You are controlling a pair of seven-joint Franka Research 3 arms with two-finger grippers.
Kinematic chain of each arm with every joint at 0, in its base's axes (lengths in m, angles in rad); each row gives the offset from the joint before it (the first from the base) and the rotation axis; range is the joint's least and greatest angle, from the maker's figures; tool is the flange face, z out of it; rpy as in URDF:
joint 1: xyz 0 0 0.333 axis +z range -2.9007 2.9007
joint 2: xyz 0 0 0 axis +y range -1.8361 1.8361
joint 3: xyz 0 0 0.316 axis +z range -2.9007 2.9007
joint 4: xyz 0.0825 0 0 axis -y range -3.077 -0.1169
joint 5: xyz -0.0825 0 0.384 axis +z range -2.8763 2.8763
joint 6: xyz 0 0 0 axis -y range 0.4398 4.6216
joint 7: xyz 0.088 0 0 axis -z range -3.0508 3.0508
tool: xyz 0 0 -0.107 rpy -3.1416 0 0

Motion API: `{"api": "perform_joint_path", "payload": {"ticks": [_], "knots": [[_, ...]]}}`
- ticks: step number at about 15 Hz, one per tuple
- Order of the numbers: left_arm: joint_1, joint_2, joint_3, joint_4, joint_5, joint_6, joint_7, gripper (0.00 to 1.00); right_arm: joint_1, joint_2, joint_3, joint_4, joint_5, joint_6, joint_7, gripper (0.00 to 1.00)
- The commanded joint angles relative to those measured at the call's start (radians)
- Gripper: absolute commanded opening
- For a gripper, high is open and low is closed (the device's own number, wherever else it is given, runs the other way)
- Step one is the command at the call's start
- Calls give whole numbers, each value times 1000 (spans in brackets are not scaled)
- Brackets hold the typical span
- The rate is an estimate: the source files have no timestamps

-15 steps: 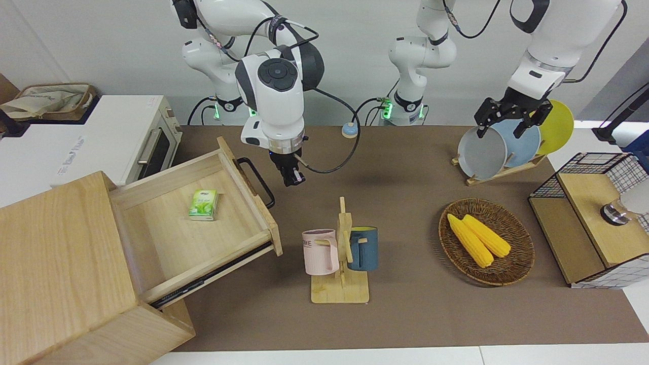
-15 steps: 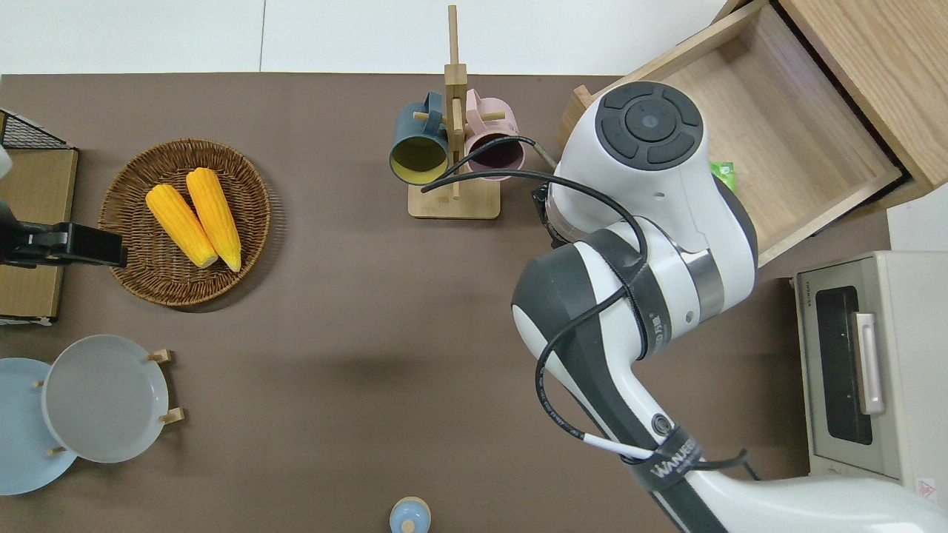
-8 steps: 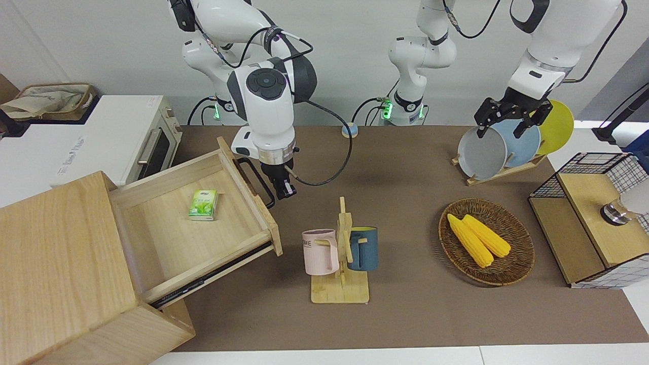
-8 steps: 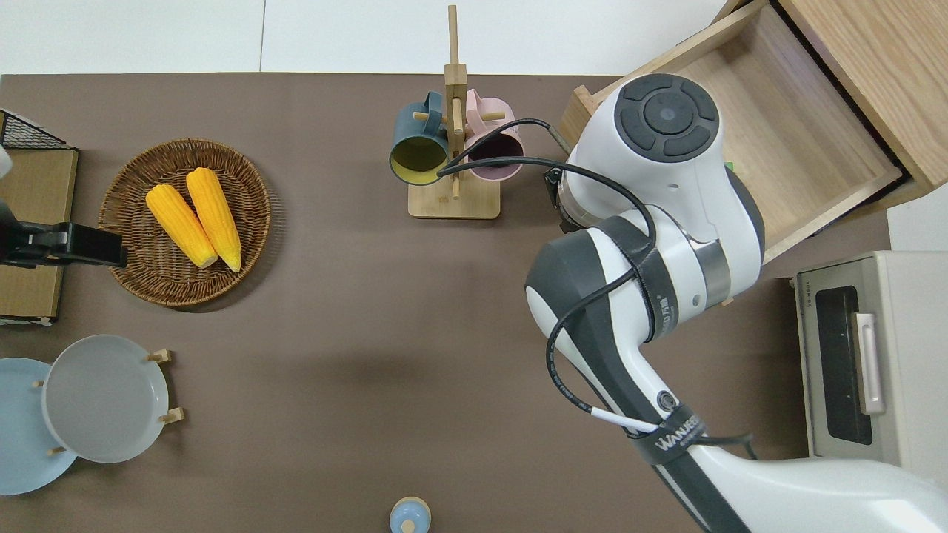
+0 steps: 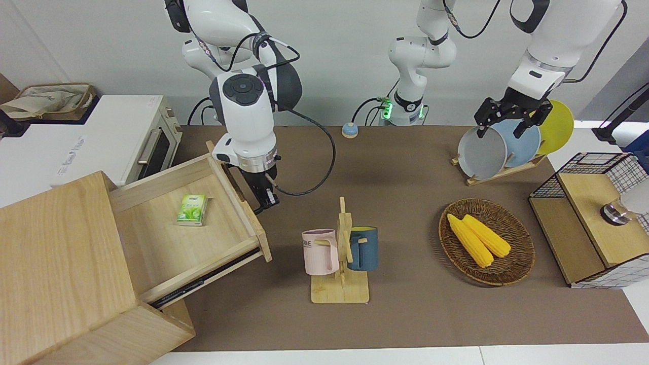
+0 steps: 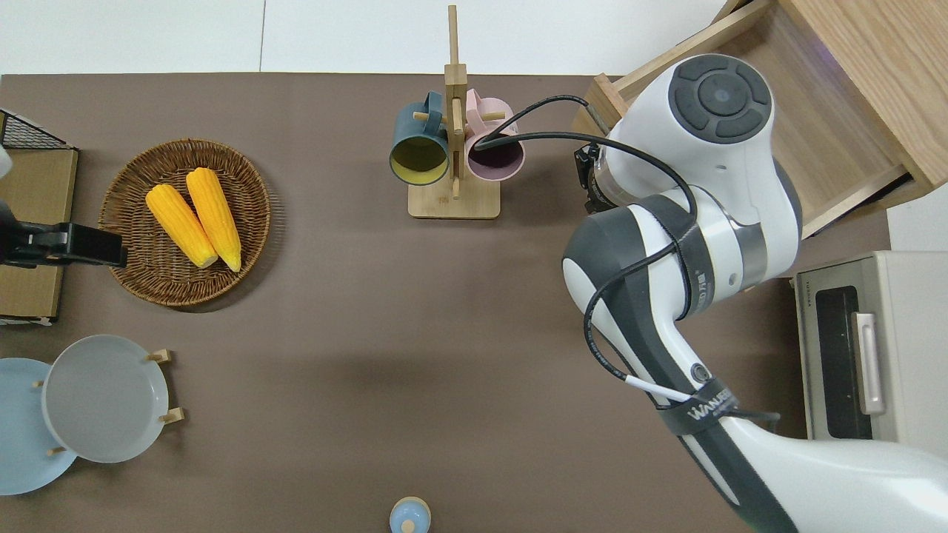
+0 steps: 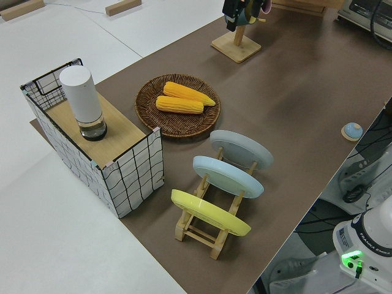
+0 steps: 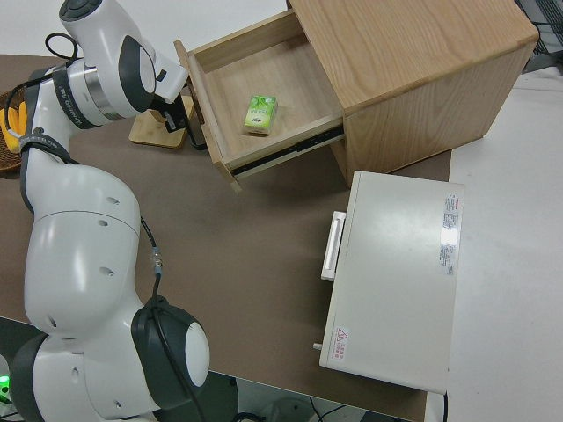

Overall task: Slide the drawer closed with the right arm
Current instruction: 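Push the drawer front with the right gripper away from the robot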

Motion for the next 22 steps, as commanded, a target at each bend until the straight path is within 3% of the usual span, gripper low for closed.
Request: {"api": "perform_joint_path", "payload": {"ticks": [1,22], "knots": [[-17,13,17,20,12,0,7,995,-53,15,12,19,-16,14,-60,0],[-17,13,17,20,12,0,7,995,-260,37,11,31,-11,45,-513,0]]}}
